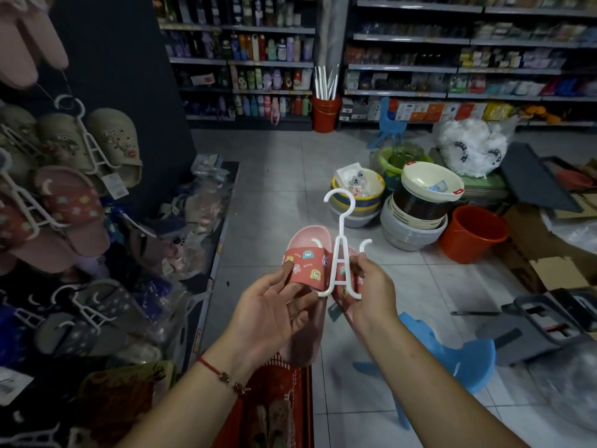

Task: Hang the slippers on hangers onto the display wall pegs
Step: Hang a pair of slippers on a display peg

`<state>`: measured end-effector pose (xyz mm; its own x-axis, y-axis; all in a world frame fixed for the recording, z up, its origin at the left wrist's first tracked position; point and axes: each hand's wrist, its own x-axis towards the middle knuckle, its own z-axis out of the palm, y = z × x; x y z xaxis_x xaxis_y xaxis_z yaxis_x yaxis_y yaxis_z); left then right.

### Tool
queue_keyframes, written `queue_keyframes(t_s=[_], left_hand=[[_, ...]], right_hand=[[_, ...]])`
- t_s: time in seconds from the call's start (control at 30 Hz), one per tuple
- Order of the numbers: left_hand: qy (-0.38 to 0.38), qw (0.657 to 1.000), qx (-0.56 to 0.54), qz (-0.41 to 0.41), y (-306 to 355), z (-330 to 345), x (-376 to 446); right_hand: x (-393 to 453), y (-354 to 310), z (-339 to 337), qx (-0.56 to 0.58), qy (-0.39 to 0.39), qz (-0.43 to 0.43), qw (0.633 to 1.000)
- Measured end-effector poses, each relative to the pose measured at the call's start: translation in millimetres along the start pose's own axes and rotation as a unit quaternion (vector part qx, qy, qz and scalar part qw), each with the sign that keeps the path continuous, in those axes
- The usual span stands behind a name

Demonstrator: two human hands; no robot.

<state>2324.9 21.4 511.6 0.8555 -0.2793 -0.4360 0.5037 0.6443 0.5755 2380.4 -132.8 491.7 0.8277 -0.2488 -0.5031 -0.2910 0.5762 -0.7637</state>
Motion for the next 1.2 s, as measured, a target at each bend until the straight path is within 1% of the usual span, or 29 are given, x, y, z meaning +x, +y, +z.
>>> queue_keyframes(t_s=[0.1,0.17,0.37,0.47,0.53,0.6,0.67,0.83,0.9,0.97,1.07,1.2], left_hand=[[0.002,1.000,0.008,-0.005,-2,-1,-4],[0.019,1.000,0.019,-0.001,-3,-3,-2],[0.091,0.989,0.096,0.058,-13,-16,5],[0.121,0.985,0.096,0.081,-22,-22,3],[0.136,0.980,0.123,0.072,-26,-23,1],[0.109,0.981,0.156,0.042,-30,-24,1],[0.087,0.986,0.142,0.028,-31,-22,3],[0.114,0.991,0.054,0.042,-25,-9,15],[0.125,0.990,0.031,0.048,-22,-8,17],[0.138,0.989,0.015,0.056,-18,-13,17],[0.128,0.989,0.003,0.072,-11,-23,15],[0.103,0.990,0.010,0.093,-10,-37,11]], right_hand=[[3,1,3,-0.021,-0.002,0.002,1.000],[3,1,4,-0.007,-0.008,0.002,1.000],[6,6,-2,-0.036,-0.045,-0.019,0.998],[3,2,0,-0.035,-0.067,-0.018,0.997],[3,0,1,-0.033,-0.075,-0.018,0.996],[1,-2,3,-0.025,-0.089,-0.011,0.996],[-2,-4,6,-0.029,-0.103,-0.013,0.994],[-13,-2,14,-0.075,-0.142,-0.013,0.987],[-16,-3,17,-0.062,-0.143,-0.006,0.988],[-18,-7,18,-0.030,-0.151,0.021,0.988],[-16,-14,10,0.011,-0.120,0.028,0.992],[-4,-15,-1,0.000,-0.045,0.001,0.999]])
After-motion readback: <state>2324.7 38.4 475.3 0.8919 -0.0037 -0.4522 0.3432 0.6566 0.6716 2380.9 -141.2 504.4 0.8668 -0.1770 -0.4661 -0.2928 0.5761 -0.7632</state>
